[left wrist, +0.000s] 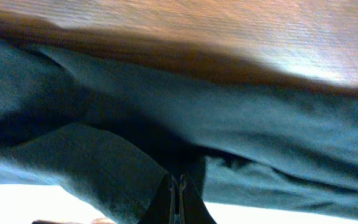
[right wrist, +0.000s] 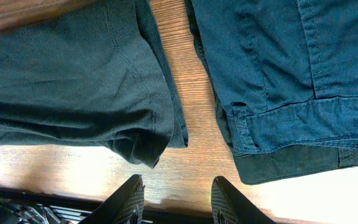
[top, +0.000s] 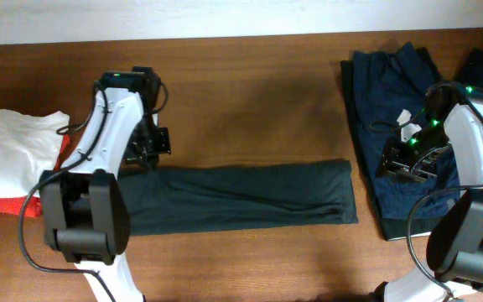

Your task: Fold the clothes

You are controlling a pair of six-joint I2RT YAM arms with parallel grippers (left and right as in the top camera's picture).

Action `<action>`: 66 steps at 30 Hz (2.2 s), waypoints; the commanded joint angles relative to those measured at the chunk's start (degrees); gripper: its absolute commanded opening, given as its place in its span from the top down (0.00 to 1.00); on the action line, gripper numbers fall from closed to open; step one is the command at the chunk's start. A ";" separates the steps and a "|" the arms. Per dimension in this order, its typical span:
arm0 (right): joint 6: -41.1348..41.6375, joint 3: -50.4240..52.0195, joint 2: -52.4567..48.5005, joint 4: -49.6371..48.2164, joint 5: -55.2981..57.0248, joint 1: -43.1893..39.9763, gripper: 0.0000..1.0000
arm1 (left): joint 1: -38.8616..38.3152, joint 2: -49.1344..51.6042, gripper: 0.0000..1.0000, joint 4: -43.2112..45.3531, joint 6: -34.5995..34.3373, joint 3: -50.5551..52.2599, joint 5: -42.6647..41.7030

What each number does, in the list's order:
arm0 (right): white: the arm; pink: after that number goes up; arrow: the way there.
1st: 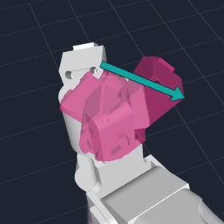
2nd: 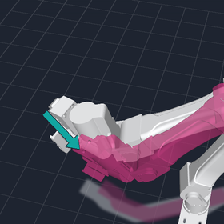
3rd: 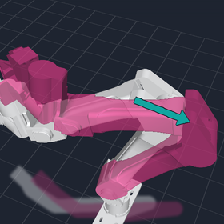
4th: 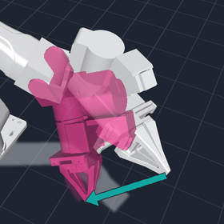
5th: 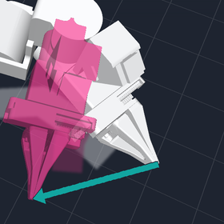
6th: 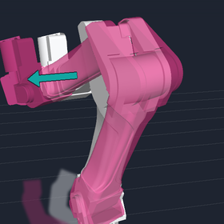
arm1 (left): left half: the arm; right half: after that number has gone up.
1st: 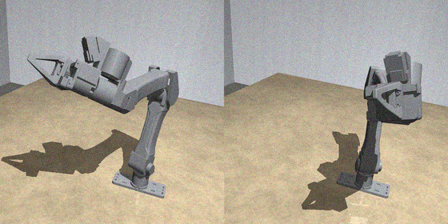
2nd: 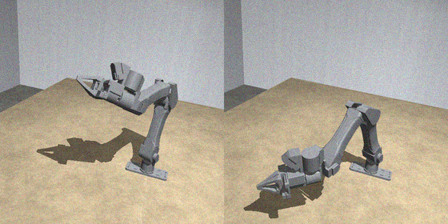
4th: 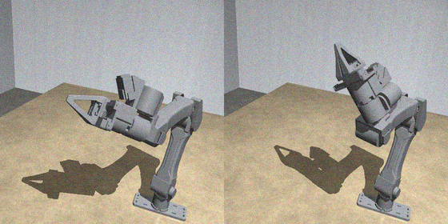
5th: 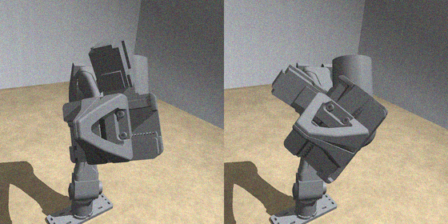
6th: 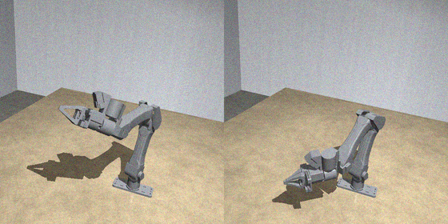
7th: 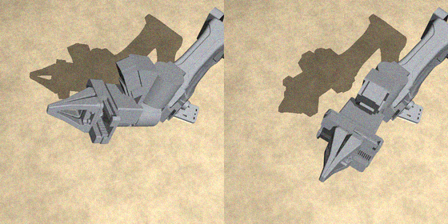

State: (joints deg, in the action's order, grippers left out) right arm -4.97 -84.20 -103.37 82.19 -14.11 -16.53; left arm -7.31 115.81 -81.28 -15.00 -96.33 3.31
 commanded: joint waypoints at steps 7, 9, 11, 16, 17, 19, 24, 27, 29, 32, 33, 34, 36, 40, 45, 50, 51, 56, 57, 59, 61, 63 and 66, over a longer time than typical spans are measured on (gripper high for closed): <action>-0.61 -0.22 0.79 0.13 -0.68 0.17 0.60 | -10.69 -0.98 0.91 0.28 -0.83 5.97 -0.96; -0.61 -0.22 0.79 0.24 -0.68 0.17 0.60 | -11.41 -0.98 0.66 0.39 -0.81 6.43 -0.98; -0.63 -0.22 0.79 0.28 -0.68 0.17 0.60 | -11.67 -0.98 0.47 0.63 -0.79 6.40 -0.96; -0.63 -0.22 0.79 0.55 -0.68 0.17 0.59 | -10.36 -1.38 0.46 -0.33 -0.79 4.57 0.26; -0.63 -0.22 0.79 0.72 -0.68 0.17 0.56 | -9.79 -1.66 0.46 -0.68 -0.79 4.02 0.61; -0.66 0.02 0.79 1.11 -0.72 0.17 0.52 | -7.87 -3.19 0.46 -0.87 -0.76 3.48 1.25; -5.57 6.27 0.79 -2.82 -5.09 2.01 0.48 | -1.84 -9.94 0.46 0.72 -0.79 3.45 2.71; -5.70 10.54 0.79 -7.23 -5.20 2.91 0.43 | 3.48 -15.06 0.45 2.08 -0.76 3.43 2.71; -5.51 13.25 0.79 -9.81 -6.10 3.26 0.36 | 7.50 -18.80 0.44 3.02 -0.09 3.43 2.71; -5.53 16.39 0.79 -12.83 -7.34 4.07 0.30 | 12.55 -22.95 0.39 4.46 -0.11 3.43 2.45; -5.53 17.59 0.79 -14.40 -7.28 4.48 0.29 | 14.05 -23.98 0.38 5.01 -0.11 3.43 2.45; -5.51 18.75 0.79 -16.13 -7.21 4.79 0.29 | 15.39 -24.74 0.38 5.42 -0.11 3.43 2.14; -5.40 20.70 0.79 -19.04 -7.37 5.42 0.28 | 17.29 -25.49 0.37 5.57 -0.04 3.43 1.49; -3.54 26.23 0.76 -27.10 -7.32 7.98 0.25 | 18.14 -25.44 0.36 5.92 0.11 3.43 1.40; 0.37 30.34 0.76 -33.70 -7.39 11.06 0.23 | 18.14 -25.44 0.36 6.03 0.11 3.43 1.42; 1.20 30.47 0.76 -34.16 -7.08 15.04 0.62 | 18.14 -25.44 0.36 6.03 0.11 3.43 1.42; 1.20 30.47 0.76 -34.29 -6.62 15.21 0.73 | 18.14 -25.44 0.36 6.01 0.11 3.43 1.40; 2.38 29.16 0.79 -33.42 -0.37 13.73 0.96 | 18.14 -25.44 0.36 5.75 0.11 3.43 1.42; 3.67 28.02 0.79 -32.24 1.36 12.92 0.96 | 18.14 -25.44 0.36 5.73 0.11 3.43 1.42; 6.23 24.50 0.79 -28.96 4.37 10.95 0.96 | 18.14 -25.44 0.36 5.57 0.11 3.43 1.40; 6.36 19.28 0.79 -24.48 5.46 8.98 0.96 | 18.14 -25.44 0.36 5.55 0.11 3.43 1.40; 6.36 13.79 0.79 -19.87 6.93 8.15 0.96 | 18.14 -25.44 0.36 5.55 0.11 3.43 1.40; 6.36 7.06 0.79 -14.38 7.06 9.57 0.96 | 18.14 -25.44 0.36 5.57 0.11 3.43 1.42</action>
State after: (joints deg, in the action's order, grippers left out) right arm 0.36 -70.61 -102.83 64.27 -9.98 -8.19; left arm 10.63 91.09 -75.68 -15.59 -92.27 4.91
